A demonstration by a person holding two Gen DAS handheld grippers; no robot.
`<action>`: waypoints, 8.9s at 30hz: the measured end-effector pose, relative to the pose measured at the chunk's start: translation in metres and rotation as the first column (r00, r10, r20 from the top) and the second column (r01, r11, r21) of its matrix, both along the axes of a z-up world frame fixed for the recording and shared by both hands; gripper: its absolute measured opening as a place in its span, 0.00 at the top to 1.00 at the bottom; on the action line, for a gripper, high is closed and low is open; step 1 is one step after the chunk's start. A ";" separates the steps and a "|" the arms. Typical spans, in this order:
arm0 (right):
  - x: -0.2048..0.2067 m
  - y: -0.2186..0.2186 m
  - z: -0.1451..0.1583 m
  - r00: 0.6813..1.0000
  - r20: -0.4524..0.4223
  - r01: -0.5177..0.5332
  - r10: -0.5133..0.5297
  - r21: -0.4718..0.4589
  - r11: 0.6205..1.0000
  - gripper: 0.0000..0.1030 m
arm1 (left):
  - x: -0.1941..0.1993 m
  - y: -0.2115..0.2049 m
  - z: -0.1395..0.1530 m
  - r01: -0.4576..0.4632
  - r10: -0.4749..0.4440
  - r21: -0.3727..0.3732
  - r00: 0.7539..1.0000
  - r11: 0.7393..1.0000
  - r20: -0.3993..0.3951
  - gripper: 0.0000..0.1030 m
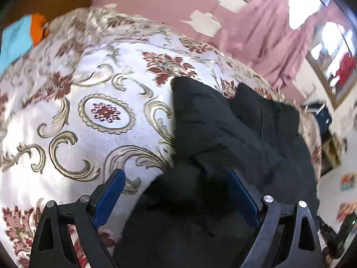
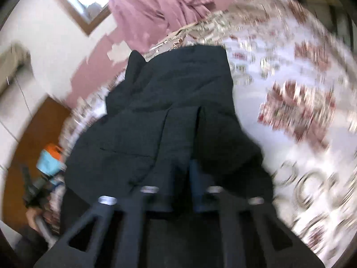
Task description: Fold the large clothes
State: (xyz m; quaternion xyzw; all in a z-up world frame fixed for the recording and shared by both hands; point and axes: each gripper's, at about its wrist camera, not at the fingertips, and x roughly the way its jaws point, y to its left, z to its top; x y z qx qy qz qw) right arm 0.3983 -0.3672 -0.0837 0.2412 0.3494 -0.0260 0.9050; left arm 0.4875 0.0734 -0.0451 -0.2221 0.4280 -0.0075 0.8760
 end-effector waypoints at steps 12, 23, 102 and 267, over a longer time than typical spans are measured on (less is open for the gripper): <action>0.020 0.038 0.053 0.997 0.062 0.072 -0.043 -0.609 0.790 0.94 | 0.009 -0.041 -0.005 0.087 -0.092 0.226 0.996 0.970 0.012 0.10; 0.062 0.094 0.066 0.990 0.051 -0.081 0.133 -0.567 0.820 0.38 | 0.011 -0.128 0.017 0.312 -0.371 0.325 0.919 0.893 0.136 0.09; 0.216 0.055 0.144 0.997 0.040 -0.051 0.058 -0.161 0.986 0.32 | 0.191 -0.138 0.067 0.121 -0.126 0.257 0.992 0.959 0.004 0.01; 0.014 0.115 0.119 0.969 0.152 -0.125 0.193 -0.373 0.919 0.13 | -0.035 -0.154 0.090 0.326 -0.380 0.240 0.897 0.914 0.228 0.00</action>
